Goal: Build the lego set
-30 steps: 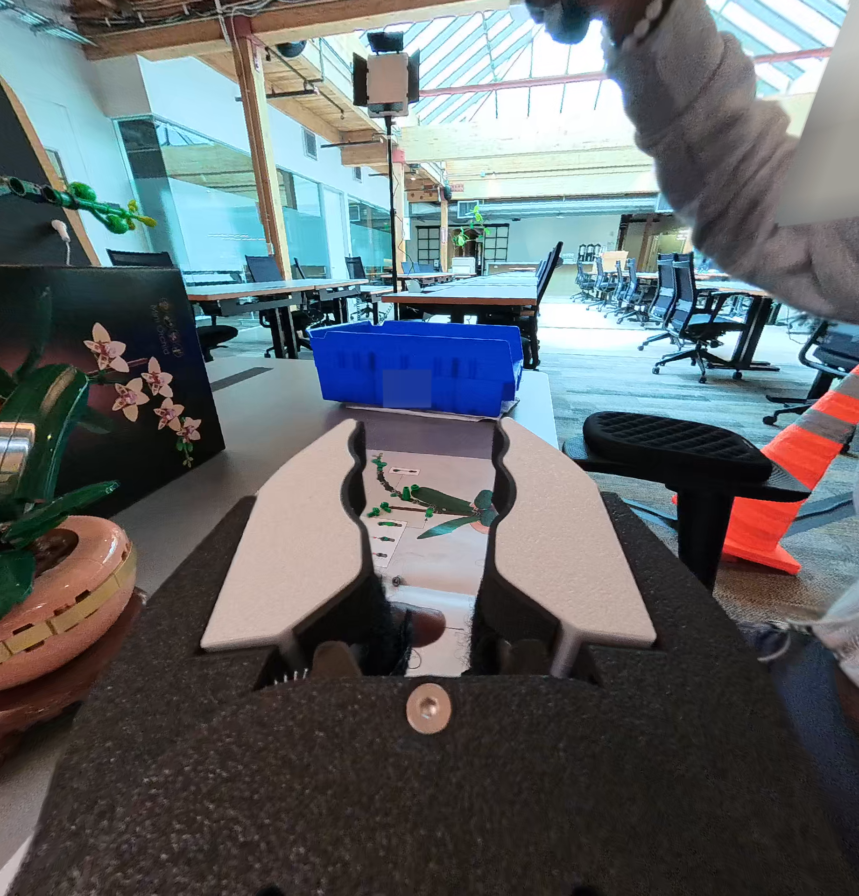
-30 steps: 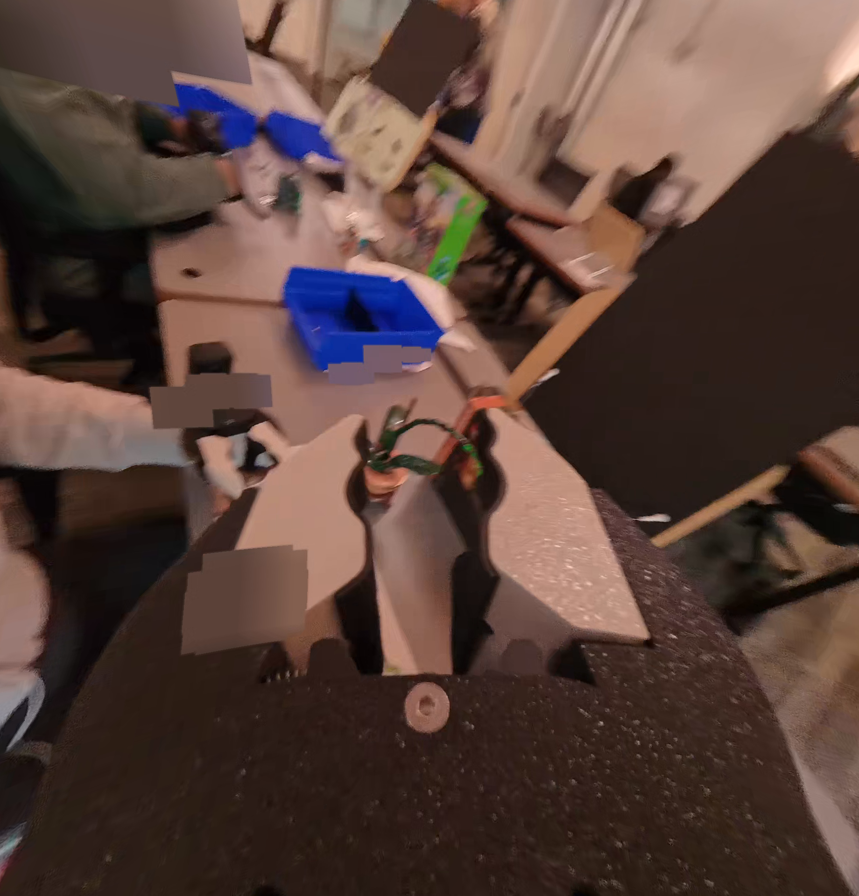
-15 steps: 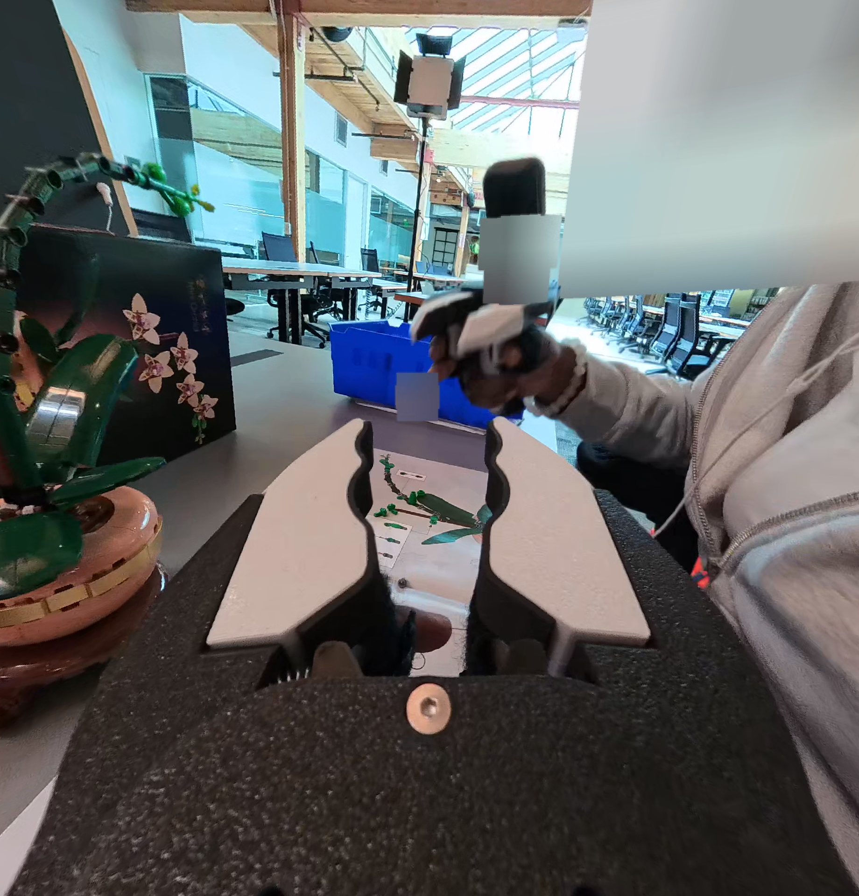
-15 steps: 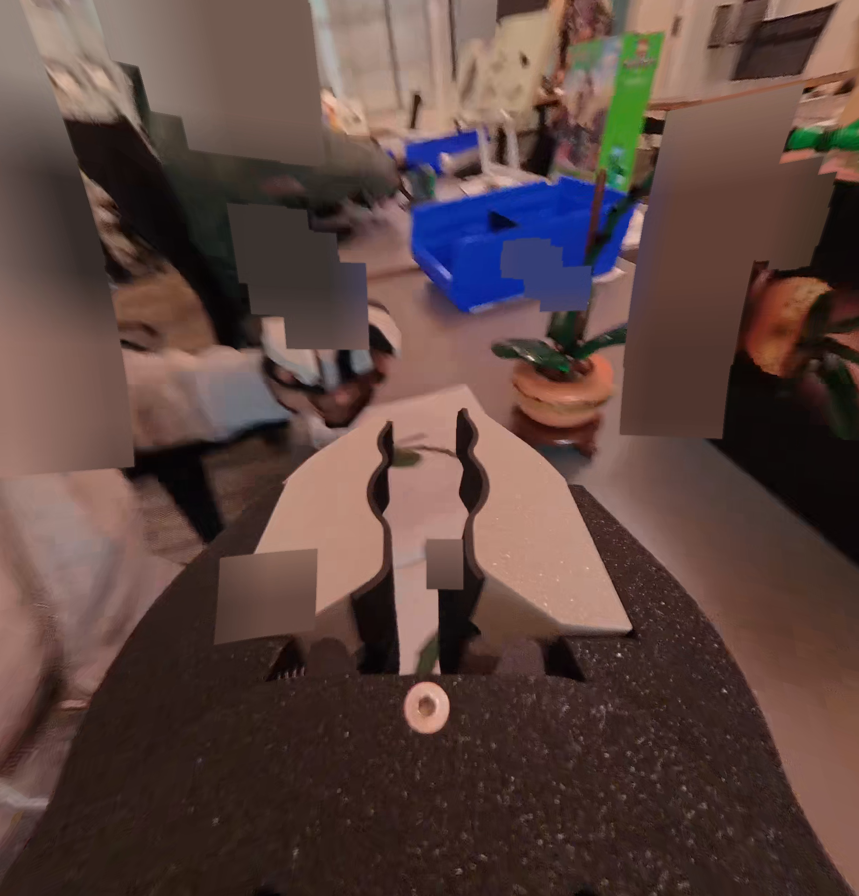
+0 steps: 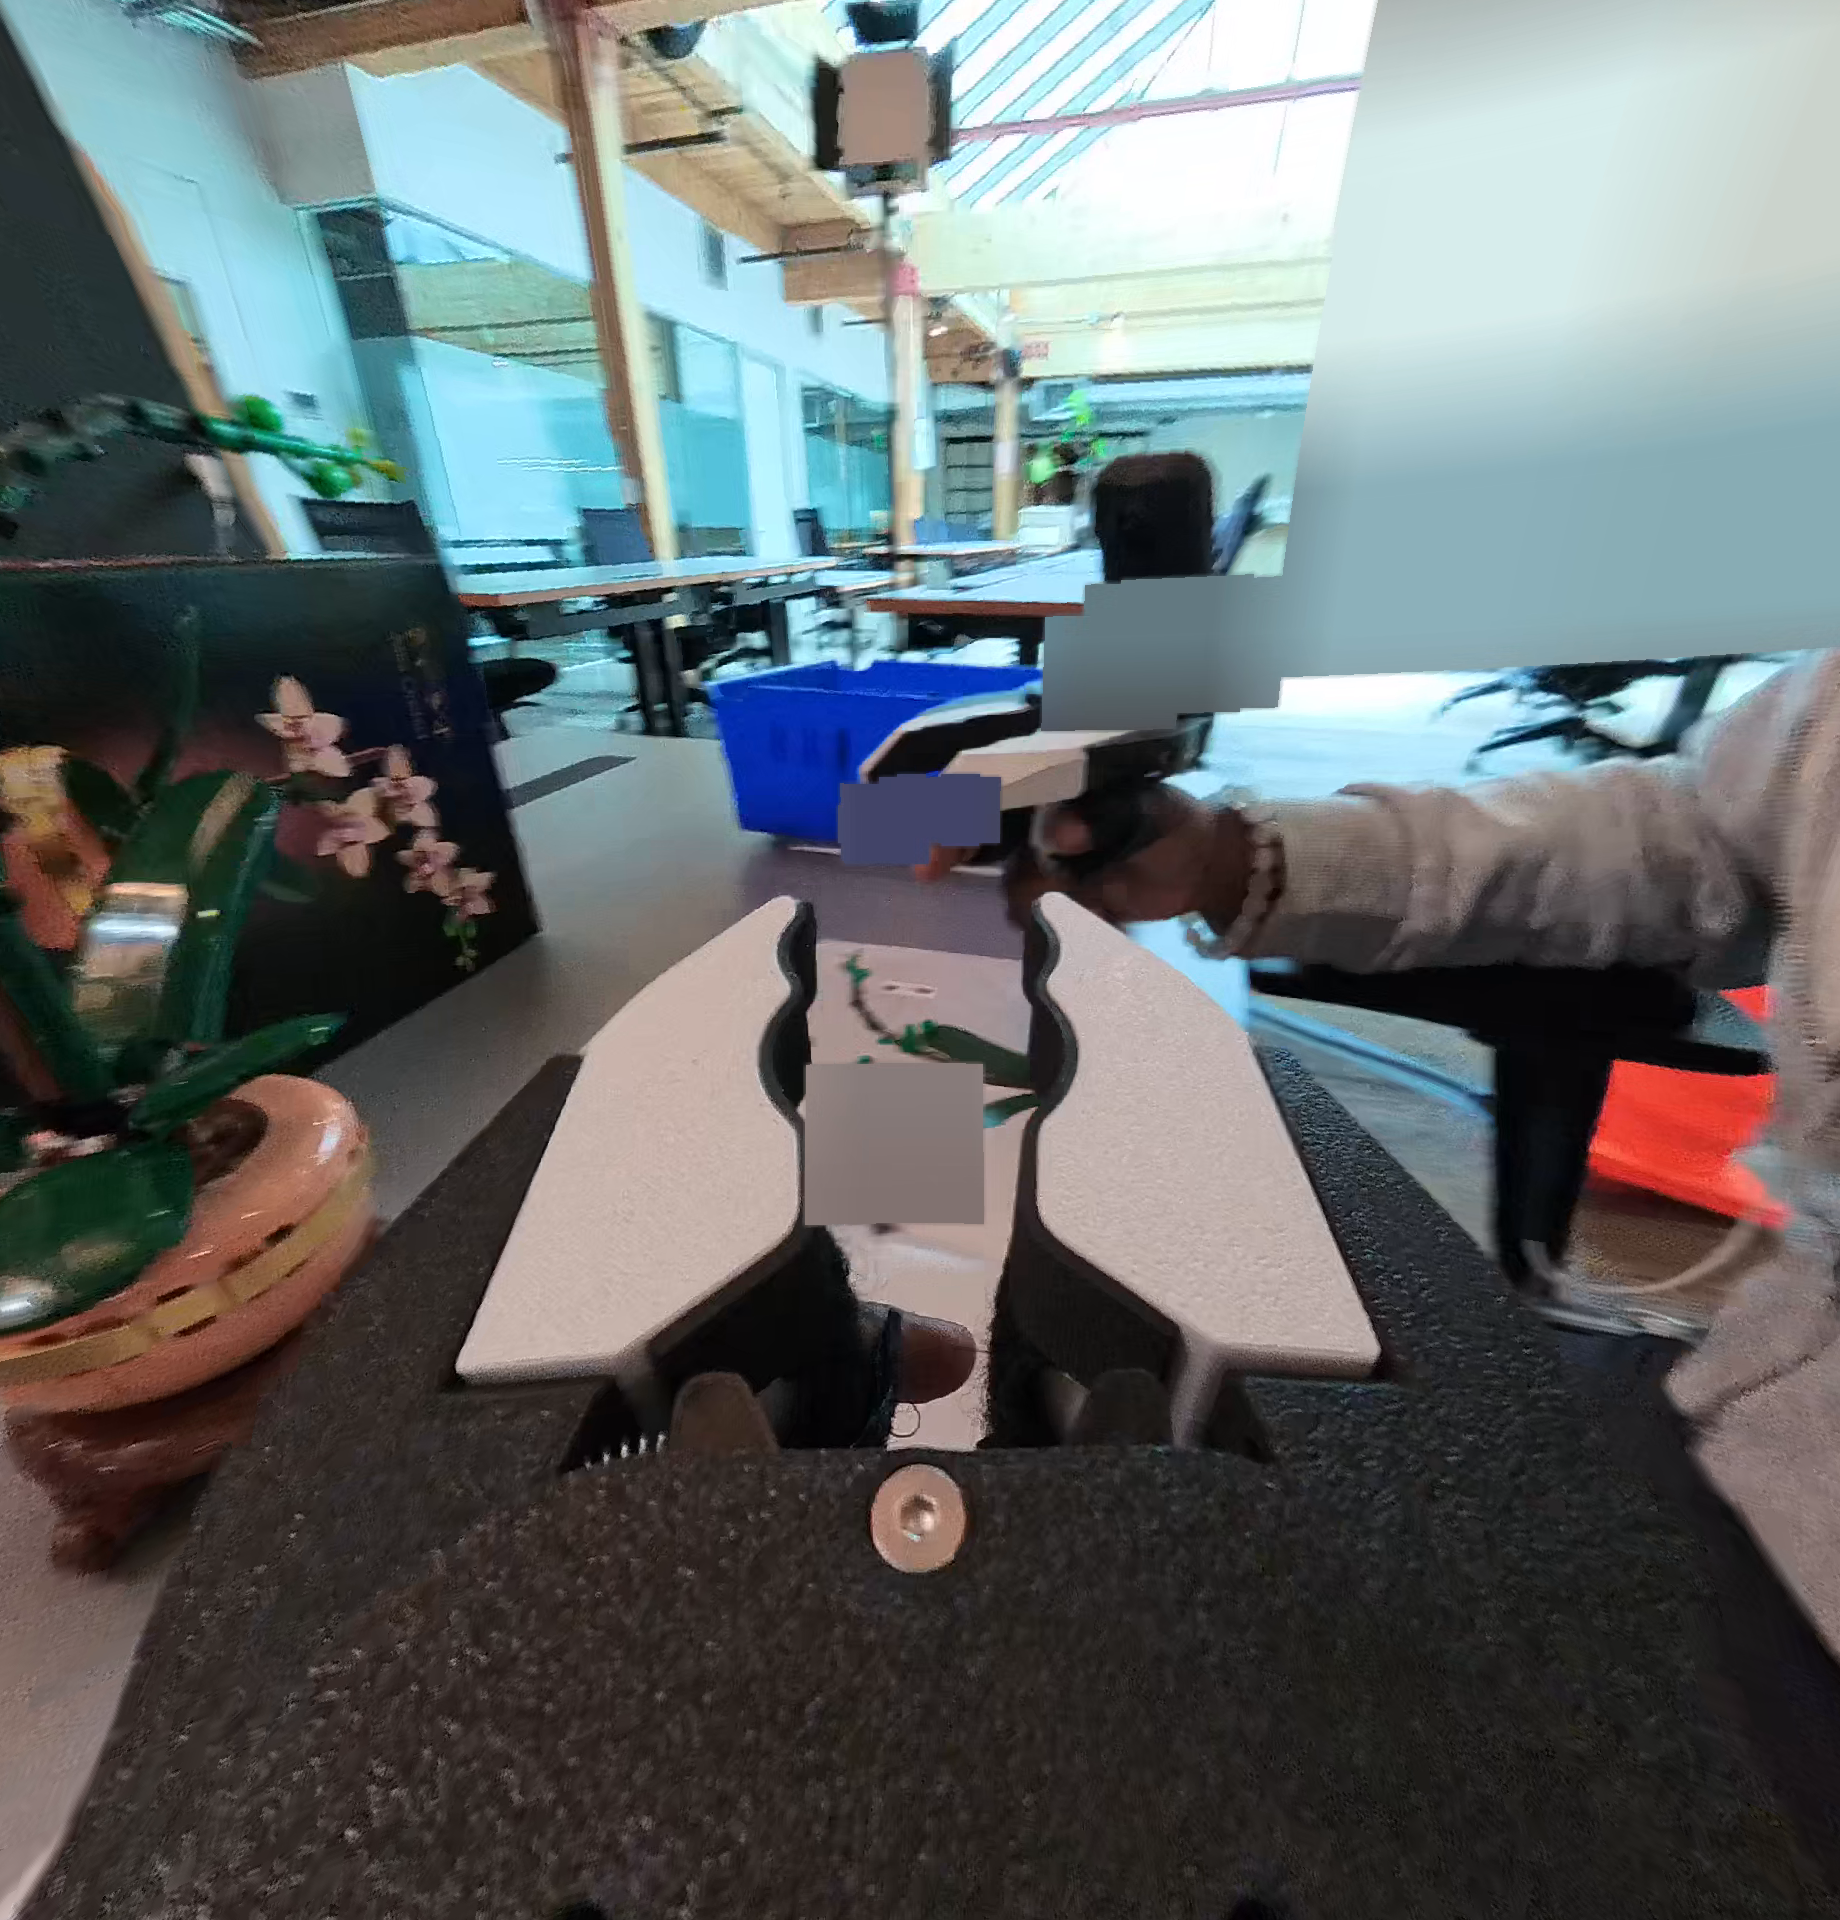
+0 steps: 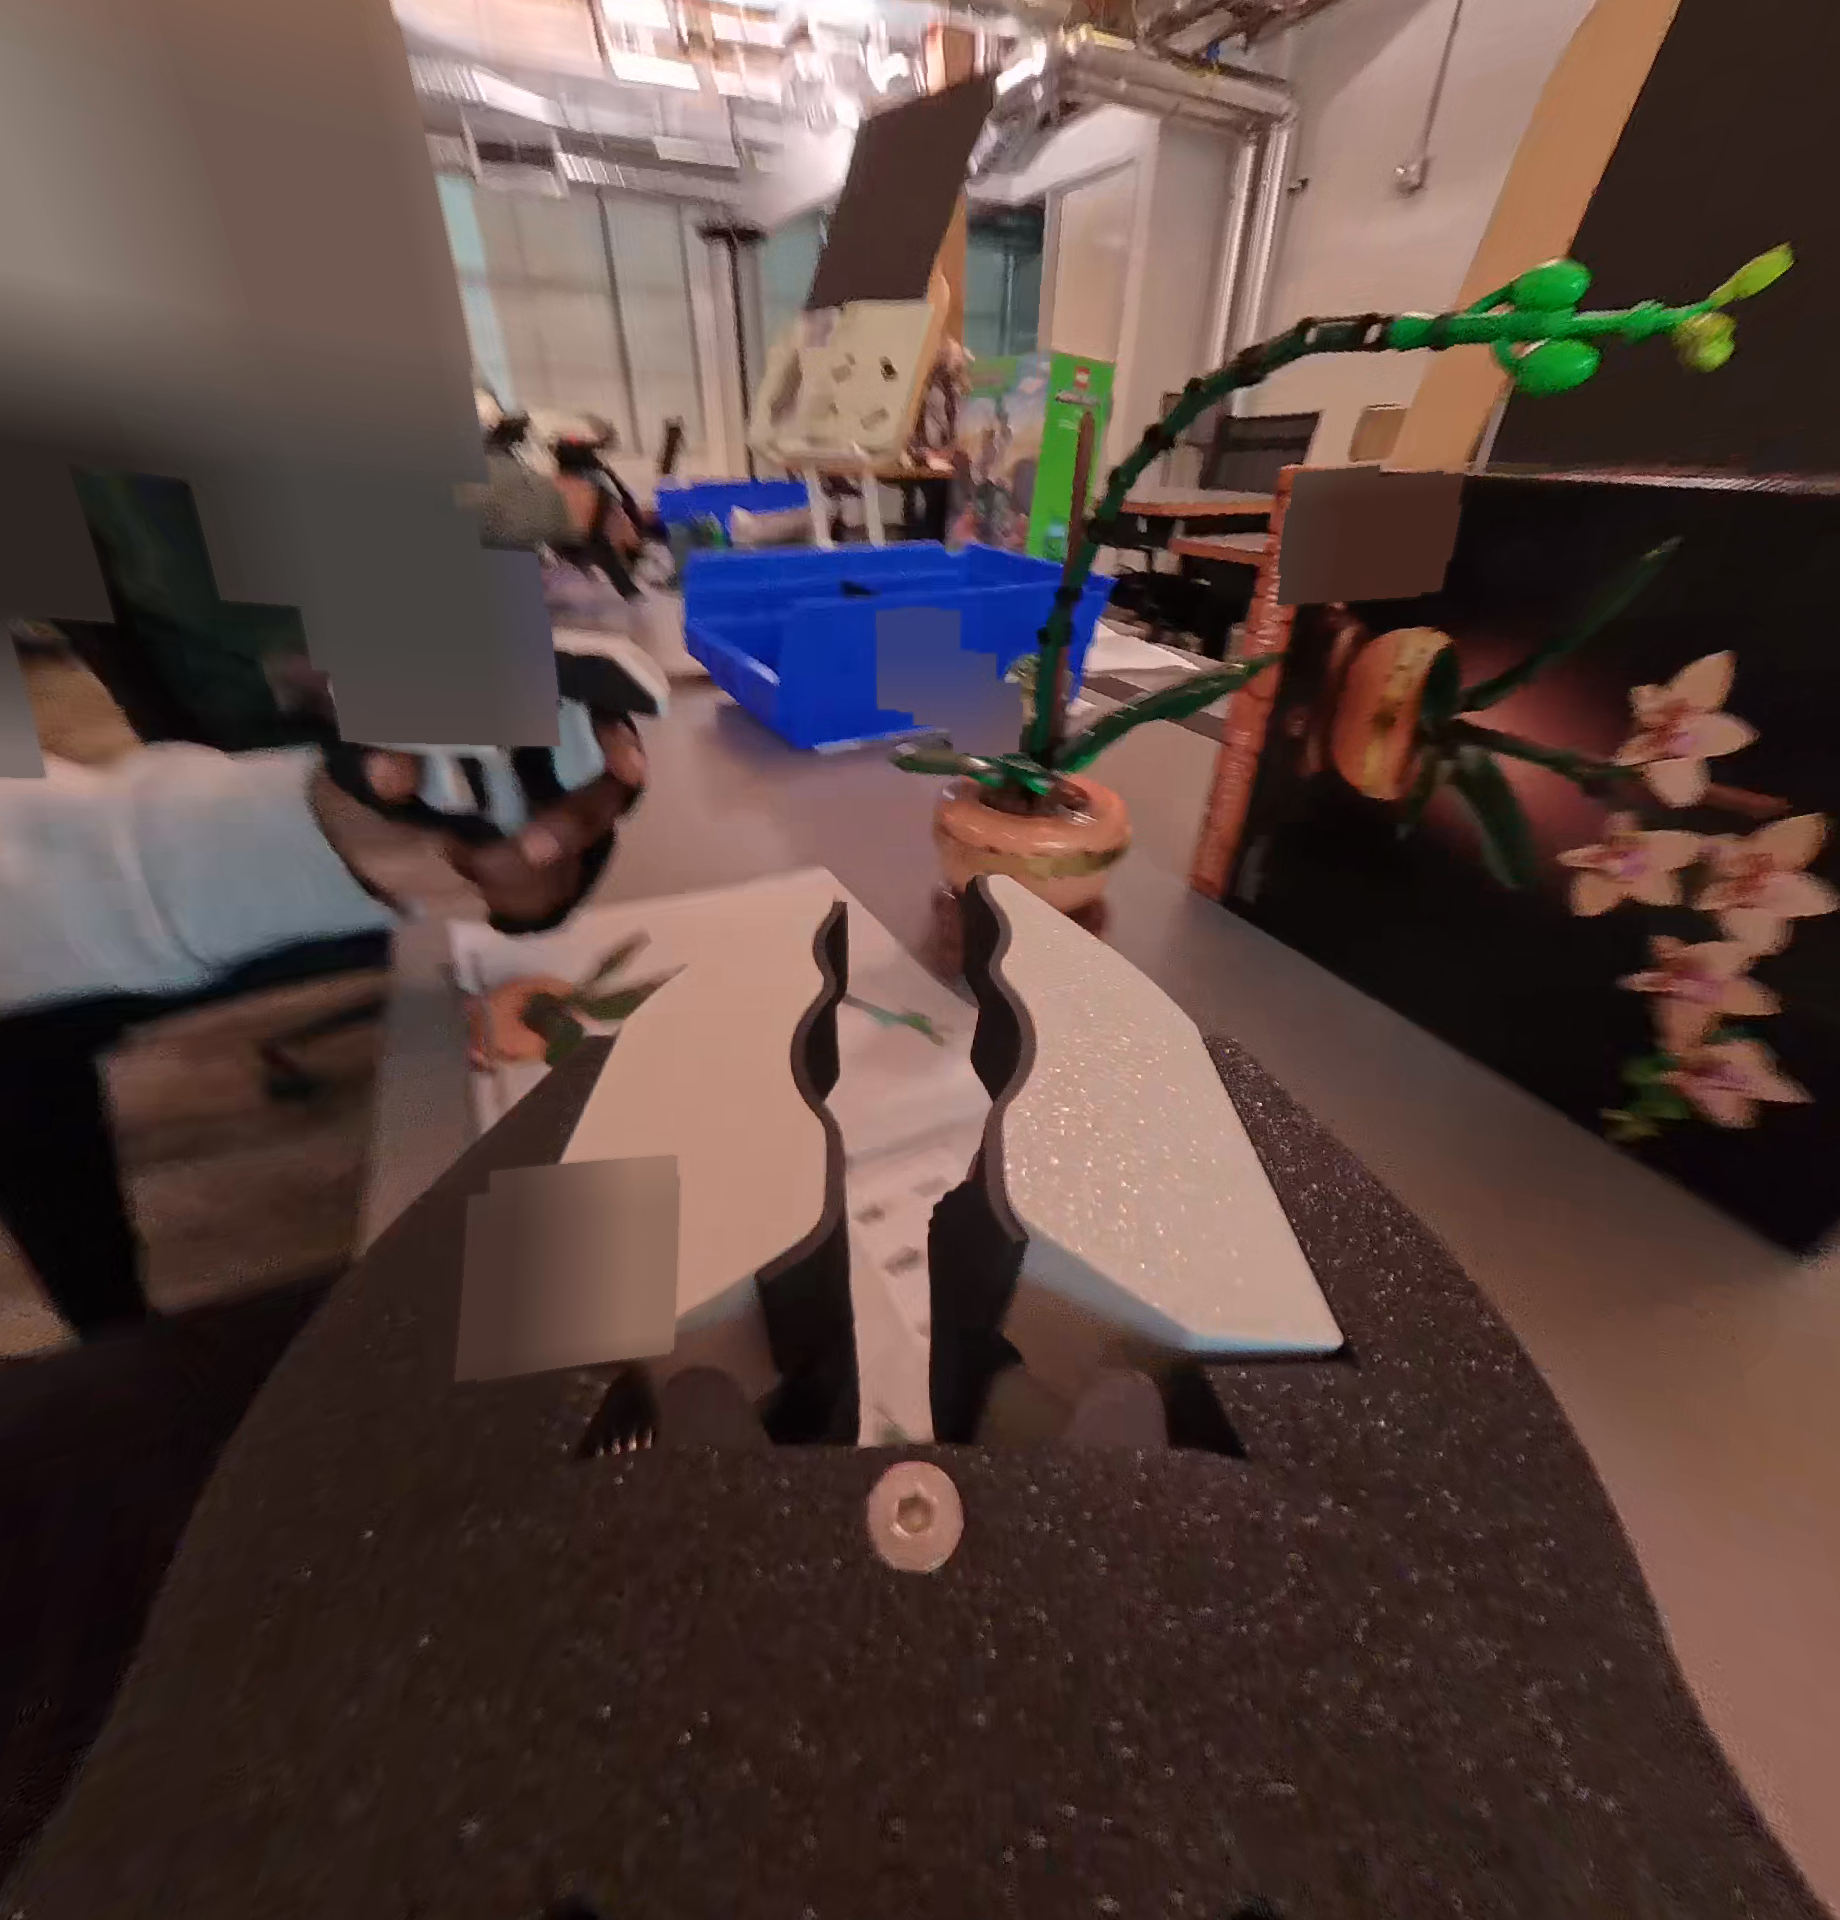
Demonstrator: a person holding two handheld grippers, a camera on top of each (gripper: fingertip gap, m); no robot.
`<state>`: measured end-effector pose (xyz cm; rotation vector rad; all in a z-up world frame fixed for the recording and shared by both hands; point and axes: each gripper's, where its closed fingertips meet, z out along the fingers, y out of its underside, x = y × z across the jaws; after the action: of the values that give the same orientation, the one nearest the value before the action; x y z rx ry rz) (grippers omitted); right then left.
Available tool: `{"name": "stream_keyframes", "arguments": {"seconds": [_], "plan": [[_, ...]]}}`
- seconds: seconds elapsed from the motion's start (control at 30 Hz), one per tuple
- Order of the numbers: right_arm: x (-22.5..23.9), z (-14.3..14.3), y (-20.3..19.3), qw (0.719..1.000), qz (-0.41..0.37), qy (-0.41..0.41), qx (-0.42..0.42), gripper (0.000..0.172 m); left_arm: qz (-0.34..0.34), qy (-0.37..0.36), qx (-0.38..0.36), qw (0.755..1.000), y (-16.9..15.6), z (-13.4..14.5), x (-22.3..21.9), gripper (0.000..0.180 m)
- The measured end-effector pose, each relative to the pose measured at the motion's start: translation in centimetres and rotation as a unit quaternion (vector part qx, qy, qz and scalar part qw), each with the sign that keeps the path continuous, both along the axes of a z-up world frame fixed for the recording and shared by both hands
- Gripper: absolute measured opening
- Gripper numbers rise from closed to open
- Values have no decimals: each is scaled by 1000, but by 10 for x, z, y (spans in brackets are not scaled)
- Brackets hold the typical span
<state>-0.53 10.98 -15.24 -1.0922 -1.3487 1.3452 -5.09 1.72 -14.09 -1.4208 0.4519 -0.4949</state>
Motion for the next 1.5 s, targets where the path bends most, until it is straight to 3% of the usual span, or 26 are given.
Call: {"name": "stream_keyframes", "arguments": {"seconds": [0.1,0.2,0.3,0.47,0.6,0.7,0.8,0.9,0.97,1.03,1.3,1.5], "plan": [[12,-2,19,994,-53,-14,96,18,89,-4,35,995,20,11,-6,33],[14,17,13,989,-57,6,137,15,85,1,64,994,37,36,22,31],[9,38,-2,993,-35,15,113,16,55,-33,72,995,50,56,37,30],[-13,66,8,997,-52,-6,50,19,-21,-57,-3,998,63,42,2,36],[-26,20,-4,996,38,-83,-17,49,-36,-57,-19,998,46,20,-27,37],[-25,-19,-10,995,54,-88,10,53,-34,8,-35,999,46,8,-34,38],[-26,-26,-7,994,52,-93,39,33,-55,46,-71,995,42,-8,-33,37],[-18,-62,-24,971,135,-189,65,15,-42,108,-118,986,43,-36,-45,34],[-14,-83,-28,951,152,-250,97,14,-46,103,-129,985,41,-38,-52,21],[-16,-89,-34,950,158,-247,106,9,-59,91,-123,986,35,-33,-58,3],[-16,-89,-32,951,166,-259,26,5,-68,92,-146,983,33,-54,-68,0],[13,-120,-11,881,133,-409,195,3,-110,198,-232,946,22,-86,-49,0]]}}
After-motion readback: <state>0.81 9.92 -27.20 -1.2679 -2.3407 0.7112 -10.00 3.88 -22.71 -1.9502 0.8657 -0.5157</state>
